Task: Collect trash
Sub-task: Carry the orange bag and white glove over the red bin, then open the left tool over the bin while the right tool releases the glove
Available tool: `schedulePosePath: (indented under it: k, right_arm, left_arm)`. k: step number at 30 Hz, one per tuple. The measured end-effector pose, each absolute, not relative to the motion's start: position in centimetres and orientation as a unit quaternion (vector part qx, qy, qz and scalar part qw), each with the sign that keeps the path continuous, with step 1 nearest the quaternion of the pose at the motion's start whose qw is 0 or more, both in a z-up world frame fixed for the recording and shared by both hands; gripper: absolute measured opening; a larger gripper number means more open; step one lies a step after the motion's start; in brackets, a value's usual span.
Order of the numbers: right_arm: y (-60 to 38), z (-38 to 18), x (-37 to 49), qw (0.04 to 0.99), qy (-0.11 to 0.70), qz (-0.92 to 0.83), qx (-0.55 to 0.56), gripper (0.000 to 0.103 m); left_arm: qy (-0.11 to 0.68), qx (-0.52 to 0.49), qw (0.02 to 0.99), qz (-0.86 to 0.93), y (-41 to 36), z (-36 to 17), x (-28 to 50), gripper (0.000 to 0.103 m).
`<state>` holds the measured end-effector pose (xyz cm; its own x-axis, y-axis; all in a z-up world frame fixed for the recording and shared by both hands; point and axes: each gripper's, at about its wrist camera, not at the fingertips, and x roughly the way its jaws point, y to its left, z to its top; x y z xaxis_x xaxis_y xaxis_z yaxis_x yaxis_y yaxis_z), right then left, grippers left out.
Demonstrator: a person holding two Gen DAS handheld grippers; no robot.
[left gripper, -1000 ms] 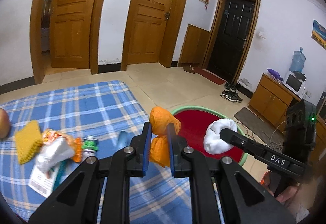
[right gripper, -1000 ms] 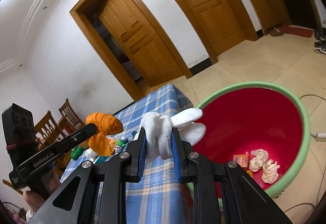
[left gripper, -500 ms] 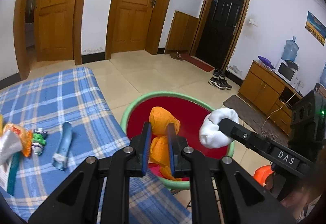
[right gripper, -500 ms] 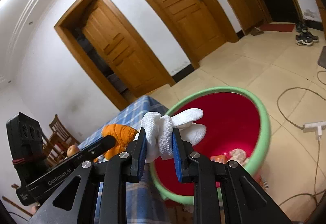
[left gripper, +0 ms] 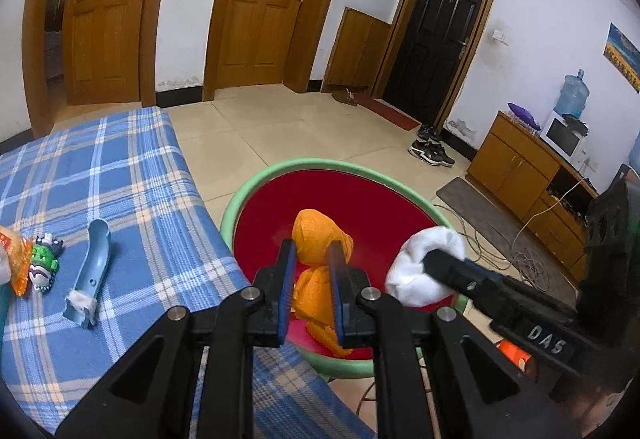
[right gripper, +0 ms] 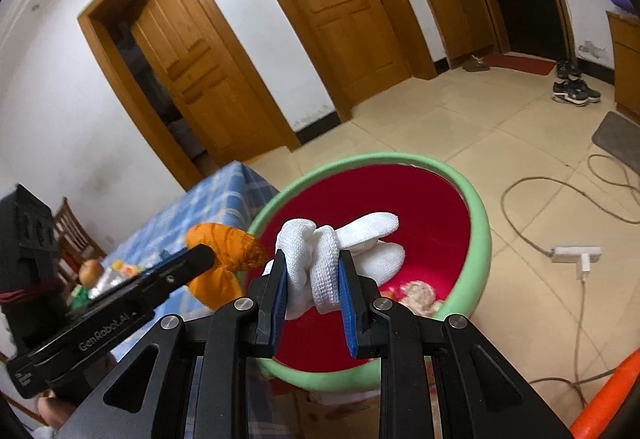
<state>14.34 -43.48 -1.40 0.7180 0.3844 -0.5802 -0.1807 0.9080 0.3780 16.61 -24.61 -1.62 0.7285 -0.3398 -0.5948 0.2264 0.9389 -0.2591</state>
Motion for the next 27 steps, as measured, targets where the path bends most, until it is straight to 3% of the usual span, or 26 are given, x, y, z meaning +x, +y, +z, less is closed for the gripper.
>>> schedulePosePath:
  k: [4, 6, 9, 18, 27]
  right_arm:
    - [-43.5, -1.7, 14.3, 0.914, 0.349, 0.149, 0.141, 0.024]
    - [-43.5, -1.9, 14.4, 0.913, 0.352, 0.148, 0.143, 0.024]
    - [-43.5, -1.9, 14.4, 0.913, 0.353, 0.148, 0.142, 0.024]
    - [-43.1, -2.2, 14.8, 0.911, 0.359, 0.149, 0.139, 0.024]
    - [-42.7, -2.4, 15.0, 0.910, 0.364, 0.150, 0.133, 0.025]
  left_arm:
    - [0.331, -0.084, 0.928, -0.149, -24.7, -1.5, 16.4, 0.029]
    - [0.329, -0.080, 0.930, -0.143, -24.8, -1.4, 16.3, 0.056]
    - [0.319, -0.072, 0.935, -0.136, -24.9, -1.2, 15.9, 0.076]
    - [0.289, -0.051, 0.947, -0.129, -25.5, -0.3, 14.4, 0.093]
    - [0.293, -0.055, 0.946, -0.128, -25.2, -0.3, 14.8, 0.093]
